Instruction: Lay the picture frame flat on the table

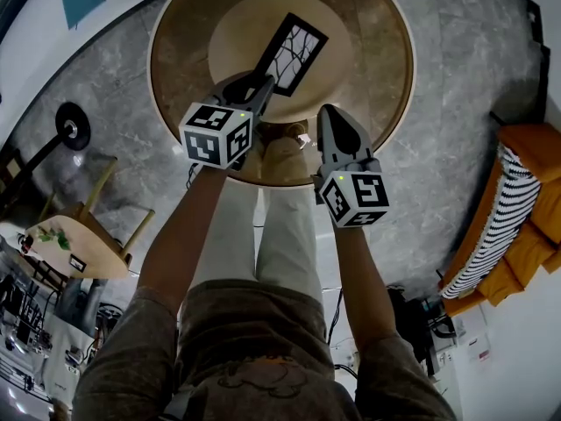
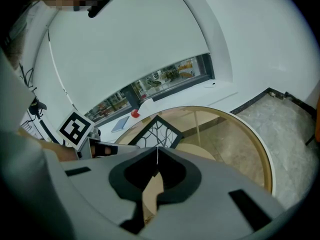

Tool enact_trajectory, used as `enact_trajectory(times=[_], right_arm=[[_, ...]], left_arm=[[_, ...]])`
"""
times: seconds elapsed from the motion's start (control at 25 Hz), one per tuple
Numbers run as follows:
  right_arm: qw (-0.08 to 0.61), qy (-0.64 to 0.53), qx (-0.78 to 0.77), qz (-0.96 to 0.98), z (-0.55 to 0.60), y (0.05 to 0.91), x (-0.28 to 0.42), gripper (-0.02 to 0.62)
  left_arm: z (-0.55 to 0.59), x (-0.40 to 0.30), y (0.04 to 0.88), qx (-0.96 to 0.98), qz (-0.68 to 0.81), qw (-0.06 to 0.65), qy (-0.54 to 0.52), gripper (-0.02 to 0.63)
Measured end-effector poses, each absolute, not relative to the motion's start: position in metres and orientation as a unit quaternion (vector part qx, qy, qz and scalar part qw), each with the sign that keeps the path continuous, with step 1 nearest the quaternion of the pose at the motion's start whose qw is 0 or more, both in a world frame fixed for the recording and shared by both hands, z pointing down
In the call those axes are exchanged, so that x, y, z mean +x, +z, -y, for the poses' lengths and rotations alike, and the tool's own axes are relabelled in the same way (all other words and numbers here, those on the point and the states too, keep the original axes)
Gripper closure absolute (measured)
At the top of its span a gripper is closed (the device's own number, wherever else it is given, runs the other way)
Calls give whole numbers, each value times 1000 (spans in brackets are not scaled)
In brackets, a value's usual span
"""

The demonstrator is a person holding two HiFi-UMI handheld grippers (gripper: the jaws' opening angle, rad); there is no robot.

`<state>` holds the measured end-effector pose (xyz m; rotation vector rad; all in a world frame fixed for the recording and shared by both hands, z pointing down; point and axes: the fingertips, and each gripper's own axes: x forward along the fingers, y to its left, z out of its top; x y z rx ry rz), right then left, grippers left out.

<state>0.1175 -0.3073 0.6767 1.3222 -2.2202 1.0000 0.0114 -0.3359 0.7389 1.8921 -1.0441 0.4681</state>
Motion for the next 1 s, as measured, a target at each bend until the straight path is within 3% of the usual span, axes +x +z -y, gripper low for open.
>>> enact_trajectory(times=[1.0], right_arm=[[189,361,466,785,308,687,118,575]], left_arm=[[337,-3,767,757,450,407,243,425]])
